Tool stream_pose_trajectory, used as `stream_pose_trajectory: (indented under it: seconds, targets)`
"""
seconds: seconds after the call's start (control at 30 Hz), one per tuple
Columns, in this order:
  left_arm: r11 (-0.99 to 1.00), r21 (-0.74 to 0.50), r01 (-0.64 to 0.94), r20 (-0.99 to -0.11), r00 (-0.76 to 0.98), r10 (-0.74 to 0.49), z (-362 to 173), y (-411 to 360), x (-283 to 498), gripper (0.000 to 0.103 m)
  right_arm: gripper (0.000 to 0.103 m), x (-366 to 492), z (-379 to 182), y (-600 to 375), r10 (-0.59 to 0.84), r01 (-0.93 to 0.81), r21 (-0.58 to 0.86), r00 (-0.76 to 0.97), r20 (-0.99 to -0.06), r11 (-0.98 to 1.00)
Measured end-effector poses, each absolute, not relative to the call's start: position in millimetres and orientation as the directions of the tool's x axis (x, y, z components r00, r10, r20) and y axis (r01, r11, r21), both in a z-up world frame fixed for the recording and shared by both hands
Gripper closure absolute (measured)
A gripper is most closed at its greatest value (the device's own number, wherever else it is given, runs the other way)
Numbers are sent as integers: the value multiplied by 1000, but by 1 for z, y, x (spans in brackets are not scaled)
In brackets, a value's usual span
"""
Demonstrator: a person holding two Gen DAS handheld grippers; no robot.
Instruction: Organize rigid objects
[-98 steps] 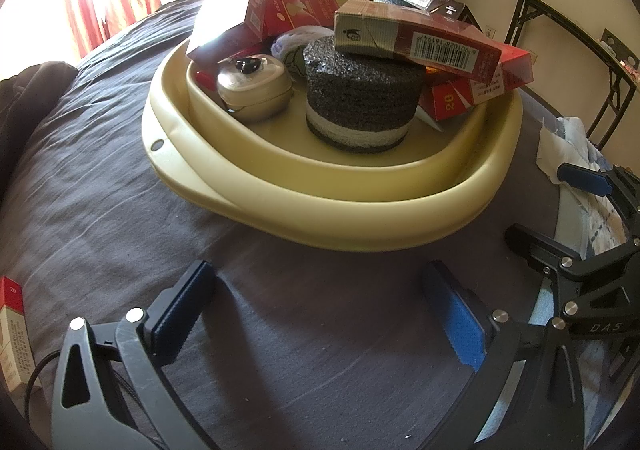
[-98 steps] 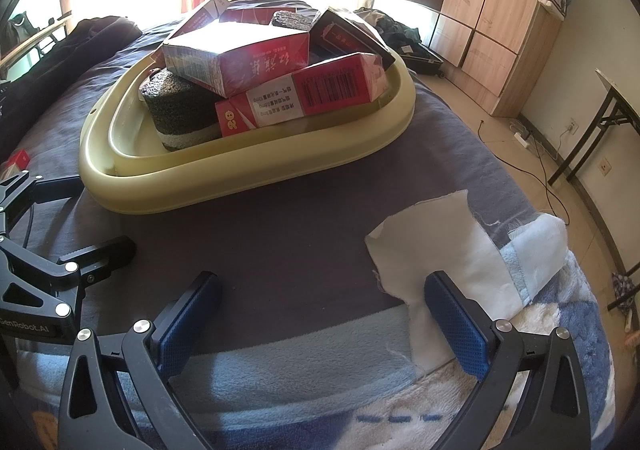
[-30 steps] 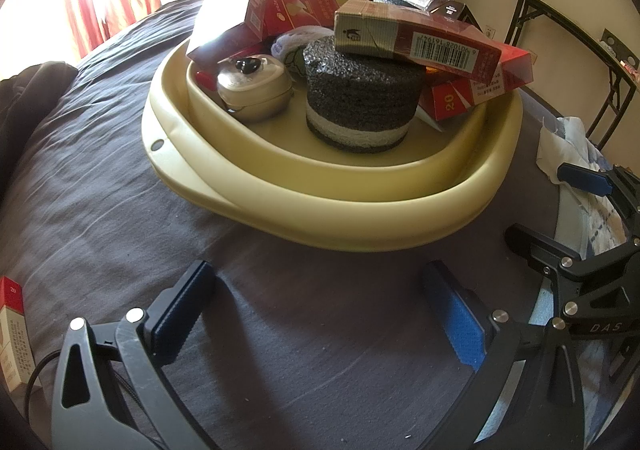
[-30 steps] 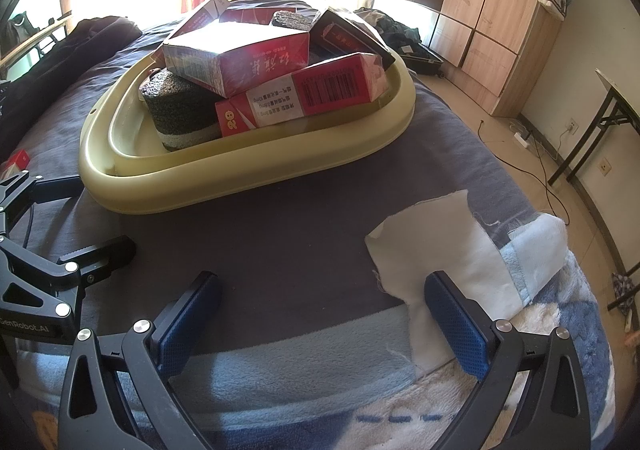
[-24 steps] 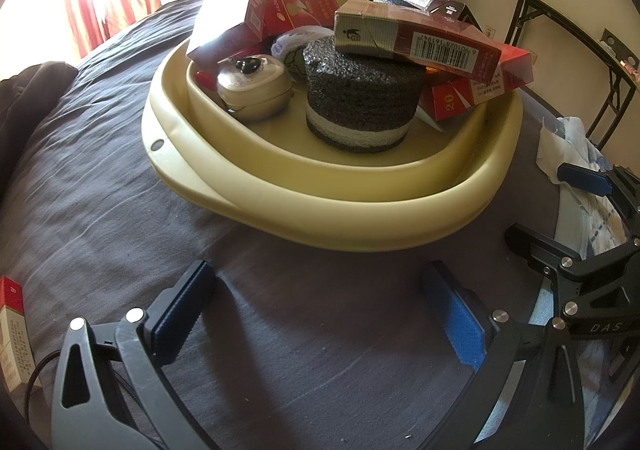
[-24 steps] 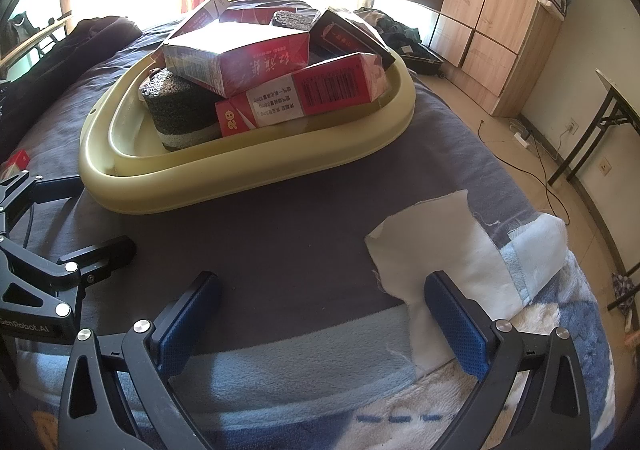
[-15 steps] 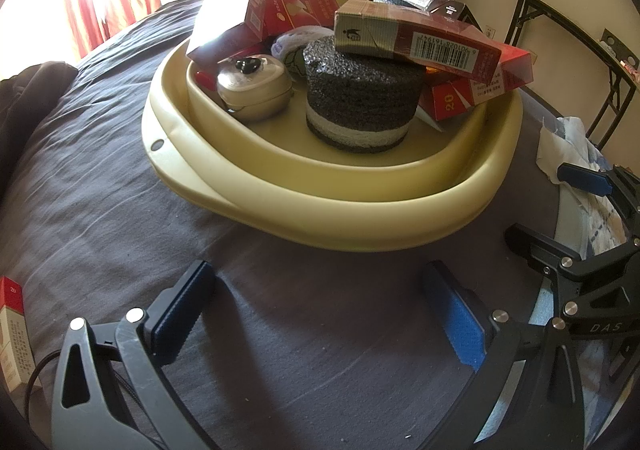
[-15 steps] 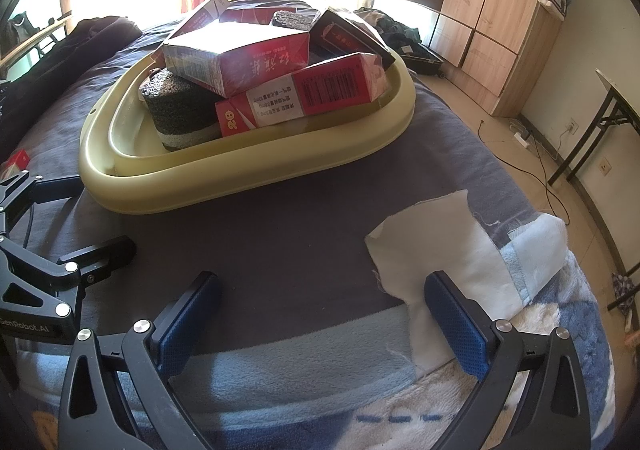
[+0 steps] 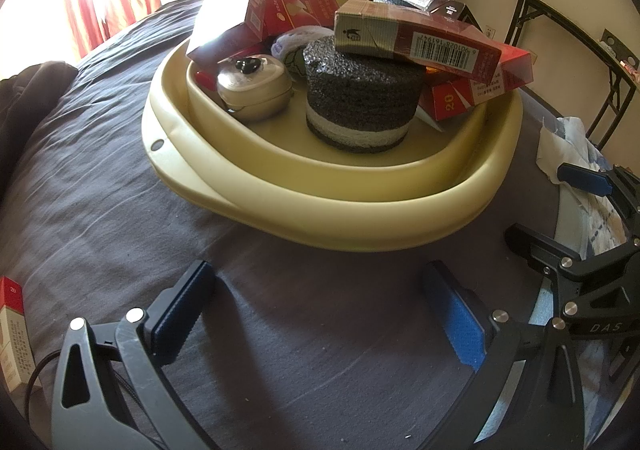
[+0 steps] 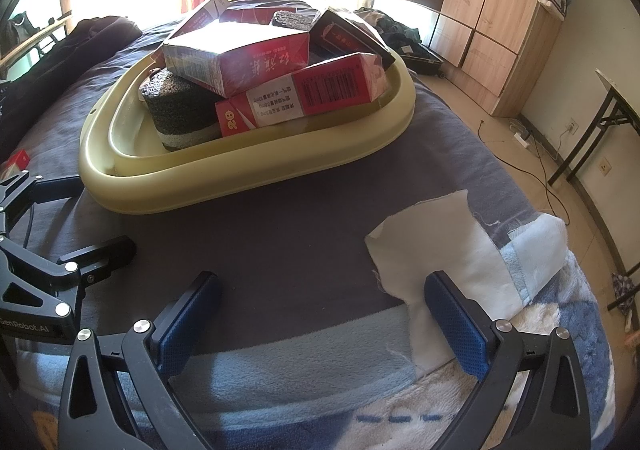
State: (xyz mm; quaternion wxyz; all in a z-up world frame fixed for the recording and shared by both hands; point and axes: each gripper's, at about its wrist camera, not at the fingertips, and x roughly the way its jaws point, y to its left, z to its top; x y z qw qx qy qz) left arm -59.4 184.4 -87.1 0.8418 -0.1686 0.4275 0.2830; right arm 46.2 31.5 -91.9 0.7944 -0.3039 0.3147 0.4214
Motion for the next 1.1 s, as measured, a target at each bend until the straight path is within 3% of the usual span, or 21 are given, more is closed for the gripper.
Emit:
stream_pose_trajectory:
  seconds: [1.1]
  targets:
    - [783, -42, -621, -815, 475, 332, -87, 183, -58, 0, 0, 45, -92, 32, 479, -861, -215, 445, -756, 460]
